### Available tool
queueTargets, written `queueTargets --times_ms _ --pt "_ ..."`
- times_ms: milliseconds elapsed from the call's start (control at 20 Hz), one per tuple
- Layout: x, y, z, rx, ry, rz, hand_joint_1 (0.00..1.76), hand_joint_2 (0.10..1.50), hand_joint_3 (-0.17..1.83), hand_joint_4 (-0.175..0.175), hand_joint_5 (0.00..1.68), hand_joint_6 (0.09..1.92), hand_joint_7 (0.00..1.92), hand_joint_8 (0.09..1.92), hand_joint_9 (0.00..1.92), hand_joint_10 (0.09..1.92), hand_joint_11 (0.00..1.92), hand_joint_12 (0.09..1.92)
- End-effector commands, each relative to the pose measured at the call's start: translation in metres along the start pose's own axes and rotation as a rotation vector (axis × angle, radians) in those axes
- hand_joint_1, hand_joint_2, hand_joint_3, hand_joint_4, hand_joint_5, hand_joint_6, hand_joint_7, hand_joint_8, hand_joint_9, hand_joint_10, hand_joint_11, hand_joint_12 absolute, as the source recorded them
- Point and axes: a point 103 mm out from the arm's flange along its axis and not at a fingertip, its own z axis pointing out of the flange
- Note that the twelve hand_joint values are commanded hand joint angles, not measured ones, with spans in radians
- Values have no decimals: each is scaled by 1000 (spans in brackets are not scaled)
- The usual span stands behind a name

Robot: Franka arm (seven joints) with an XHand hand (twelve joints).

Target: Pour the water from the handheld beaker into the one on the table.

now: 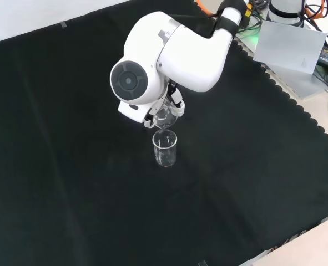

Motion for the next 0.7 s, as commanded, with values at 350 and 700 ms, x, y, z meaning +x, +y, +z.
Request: queueTargets --times_ms 350,700 --pt "12 0 10 60 -40 15 1148 567 834 139 1271 764 1756 140 1483 763 1378 795" --pt "16 2 9 68 -56 25 1148 569 834 138 1268 769 1755 143 1484 765 1378 795"
